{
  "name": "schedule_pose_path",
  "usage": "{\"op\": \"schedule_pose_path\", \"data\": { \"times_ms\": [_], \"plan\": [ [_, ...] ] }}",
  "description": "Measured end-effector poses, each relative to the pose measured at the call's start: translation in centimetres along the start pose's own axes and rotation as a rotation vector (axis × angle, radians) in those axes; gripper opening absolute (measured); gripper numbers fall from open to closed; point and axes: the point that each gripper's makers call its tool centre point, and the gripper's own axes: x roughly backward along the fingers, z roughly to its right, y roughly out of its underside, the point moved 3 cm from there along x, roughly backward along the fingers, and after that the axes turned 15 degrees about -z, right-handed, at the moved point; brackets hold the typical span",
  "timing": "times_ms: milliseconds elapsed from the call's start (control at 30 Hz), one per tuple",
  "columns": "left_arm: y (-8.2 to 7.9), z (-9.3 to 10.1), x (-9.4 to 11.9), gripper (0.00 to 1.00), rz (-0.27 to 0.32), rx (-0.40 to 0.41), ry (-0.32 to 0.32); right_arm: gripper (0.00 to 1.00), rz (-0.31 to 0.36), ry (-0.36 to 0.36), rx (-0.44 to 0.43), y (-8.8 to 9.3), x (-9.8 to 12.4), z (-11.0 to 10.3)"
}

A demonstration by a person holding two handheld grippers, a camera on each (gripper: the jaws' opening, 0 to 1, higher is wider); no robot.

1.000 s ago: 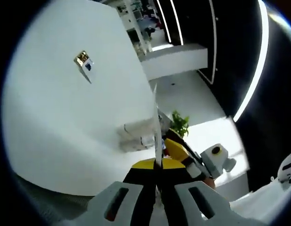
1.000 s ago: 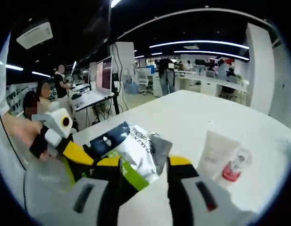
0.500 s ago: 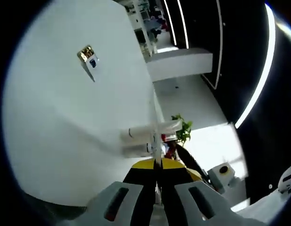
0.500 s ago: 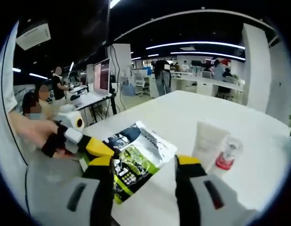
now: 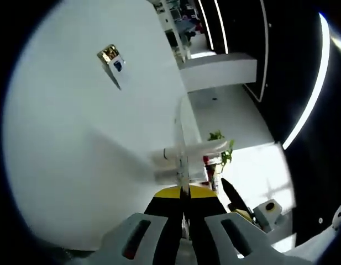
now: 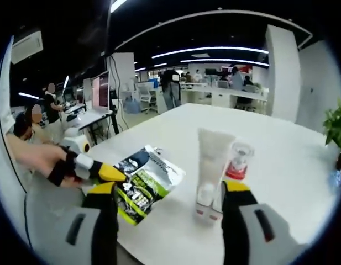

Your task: Arrange the skincare products in the storage area until every visible bottle or jar stands upright without overlapping.

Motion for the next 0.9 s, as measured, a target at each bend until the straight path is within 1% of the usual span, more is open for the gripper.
{"op": "schedule_pose_path", "data": {
  "times_ms": [200, 500, 567, 667, 900],
  "plan": [
    [-0.4, -1.0, -0.9, 0.0, -0.007, 0.002, -0.033, 0.84, -0.015, 0.026, -0.036, 1.0, 0.3, 0.9],
    [-0.7, -2.7, -2.3, 0.0, 0.0, 0.03, -0.083, 0.86, -0.028, 0.062, -0.076, 2.2, 0.9, 2.1],
    [-0.7, -3.1, -2.7, 0.0, -0.005, 0.025, -0.101, 0.88, -0.031, 0.074, -0.085, 2.5, 1.0, 2.4],
    [-0.5, -3.6, -3.1, 0.0, -0.014, 0.018, -0.122, 0.89, -0.035, 0.082, -0.1, 2.9, 1.2, 2.8],
    [-0.4, -4.8, -3.6, 0.0, -0.008, 0.007, -0.169, 0.91, -0.043, 0.099, -0.113, 3.3, 1.5, 3.4]
  ]
}}
